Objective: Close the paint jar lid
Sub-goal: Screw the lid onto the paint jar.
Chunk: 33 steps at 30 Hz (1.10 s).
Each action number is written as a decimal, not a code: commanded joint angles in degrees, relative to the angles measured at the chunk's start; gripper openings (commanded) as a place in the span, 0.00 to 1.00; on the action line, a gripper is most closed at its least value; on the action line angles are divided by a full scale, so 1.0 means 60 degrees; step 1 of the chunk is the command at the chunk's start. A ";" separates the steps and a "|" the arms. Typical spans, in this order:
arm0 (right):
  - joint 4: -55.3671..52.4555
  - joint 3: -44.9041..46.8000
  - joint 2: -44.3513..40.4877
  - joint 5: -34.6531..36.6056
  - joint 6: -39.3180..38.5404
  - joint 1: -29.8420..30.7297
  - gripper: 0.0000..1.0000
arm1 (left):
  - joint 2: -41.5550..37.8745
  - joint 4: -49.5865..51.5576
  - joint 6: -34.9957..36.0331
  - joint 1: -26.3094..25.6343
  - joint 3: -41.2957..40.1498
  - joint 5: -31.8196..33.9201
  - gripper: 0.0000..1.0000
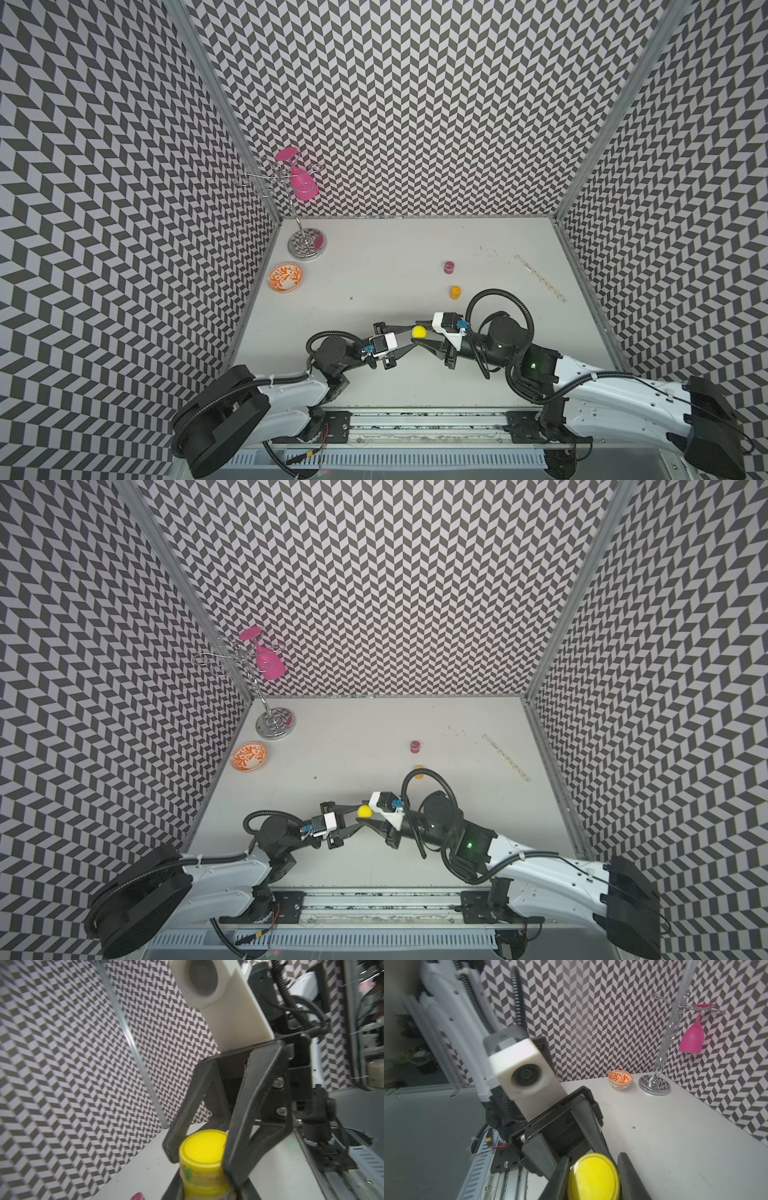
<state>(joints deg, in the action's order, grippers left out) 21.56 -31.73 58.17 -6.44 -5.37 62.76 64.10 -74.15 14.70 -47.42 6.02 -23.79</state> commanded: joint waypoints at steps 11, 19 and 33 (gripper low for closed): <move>0.0471 -0.0890 0.3637 0.6191 0.5426 0.1907 0.01 | -0.0502 -0.1927 0.2694 -0.0553 -0.0360 0.7451 0.23; 0.0386 -0.1103 0.4259 0.7230 0.6409 0.2269 0.06 | -0.0183 -0.1743 0.2738 -0.0564 -0.0146 0.8287 0.24; -0.0371 0.0344 0.2132 0.7743 0.7009 0.2269 0.78 | 0.0392 -0.0695 0.1417 0.0198 0.0132 0.7703 0.25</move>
<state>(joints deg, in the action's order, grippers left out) 19.68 -31.48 74.37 38.22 34.85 76.23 66.08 -77.36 26.39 -47.46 6.20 22.85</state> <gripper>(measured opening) 0.778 0.335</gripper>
